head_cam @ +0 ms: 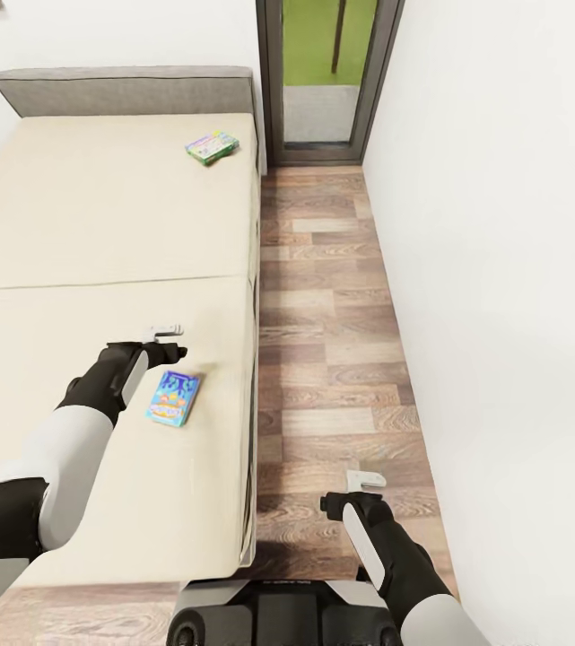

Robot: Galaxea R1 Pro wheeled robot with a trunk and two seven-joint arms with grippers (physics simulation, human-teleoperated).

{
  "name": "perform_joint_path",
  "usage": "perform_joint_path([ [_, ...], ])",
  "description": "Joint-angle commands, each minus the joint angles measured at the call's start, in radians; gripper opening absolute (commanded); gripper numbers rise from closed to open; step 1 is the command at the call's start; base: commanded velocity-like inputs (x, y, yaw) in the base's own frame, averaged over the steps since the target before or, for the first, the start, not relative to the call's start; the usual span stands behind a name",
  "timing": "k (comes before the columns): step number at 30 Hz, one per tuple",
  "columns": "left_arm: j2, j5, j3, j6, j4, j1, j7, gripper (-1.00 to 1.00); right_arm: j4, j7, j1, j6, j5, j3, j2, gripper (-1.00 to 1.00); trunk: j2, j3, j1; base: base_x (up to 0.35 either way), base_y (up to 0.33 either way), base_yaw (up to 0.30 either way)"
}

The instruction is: Put all the toys in the child's room - the three board games (two on the bed and one on the table), the two jigsaw puzzles on the table, and the tennis ball on the table - inside the toy box on the table in the child's room.

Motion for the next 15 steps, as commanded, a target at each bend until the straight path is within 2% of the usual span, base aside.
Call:
perform_joint_path([
  [1,0.0,-0.005,0.003,0.005,-0.002,0.0,-0.004,1.0,-0.001,-0.009,0.0,0.002,-0.01,0.002,0.0,1.0,-0.001,-0.002,0.0,0.0,0.0,0.0],
  [15,0.0,-0.005,0.002,-0.009,-0.002,0.0,-0.004,1.0,-0.001,-0.009,0.0,0.001,-0.01,0.002,0.0,1.0,-0.001,-0.025,0.0,0.0,0.0,0.0],
])
